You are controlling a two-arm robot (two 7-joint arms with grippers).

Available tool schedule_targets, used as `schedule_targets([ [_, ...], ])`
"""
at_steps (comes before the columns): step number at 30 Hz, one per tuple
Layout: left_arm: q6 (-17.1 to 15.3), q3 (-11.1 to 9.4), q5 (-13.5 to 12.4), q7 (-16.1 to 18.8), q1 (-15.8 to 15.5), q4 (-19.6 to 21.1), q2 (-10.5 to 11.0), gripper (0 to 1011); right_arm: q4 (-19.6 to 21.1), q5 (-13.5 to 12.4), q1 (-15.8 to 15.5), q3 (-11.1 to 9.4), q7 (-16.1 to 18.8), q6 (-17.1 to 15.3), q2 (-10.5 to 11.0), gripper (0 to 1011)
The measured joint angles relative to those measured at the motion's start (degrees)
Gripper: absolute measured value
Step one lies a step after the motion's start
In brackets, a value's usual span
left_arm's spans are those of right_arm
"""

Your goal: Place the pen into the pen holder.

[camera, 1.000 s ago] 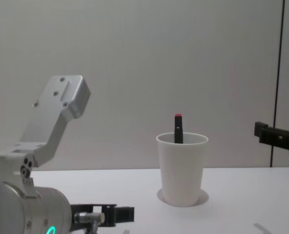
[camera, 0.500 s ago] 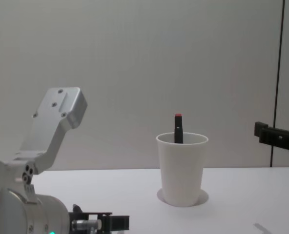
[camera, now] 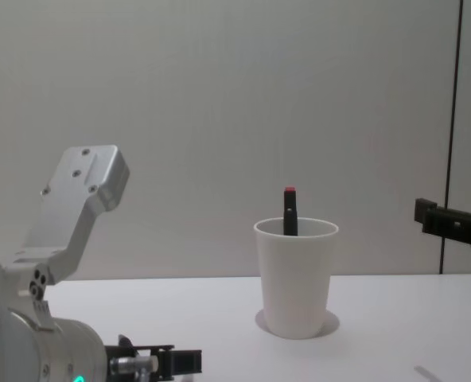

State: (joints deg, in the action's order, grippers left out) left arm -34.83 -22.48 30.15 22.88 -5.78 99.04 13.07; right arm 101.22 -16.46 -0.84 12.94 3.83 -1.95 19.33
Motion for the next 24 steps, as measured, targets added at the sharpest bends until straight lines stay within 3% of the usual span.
schedule_targets([
  [15, -0.7, 0.5, 0.1, -0.4, 0.0, -0.4, -0.3, 1002, 0.0, 0.0, 0.0, 0.0, 0.0, 0.0, 0.0, 1001],
  [20, -0.9, 0.6, 0.1, -0.4, 0.0, -0.4, -0.4, 908, 0.0, 0.0, 0.0, 0.0, 0.0, 0.0, 0.0, 1001],
  [24, -1.0, 0.7, 0.1, -0.4, 0.0, -0.5, -0.4, 767, 0.0, 0.0, 0.0, 0.0, 0.0, 0.0, 0.0, 1001],
])
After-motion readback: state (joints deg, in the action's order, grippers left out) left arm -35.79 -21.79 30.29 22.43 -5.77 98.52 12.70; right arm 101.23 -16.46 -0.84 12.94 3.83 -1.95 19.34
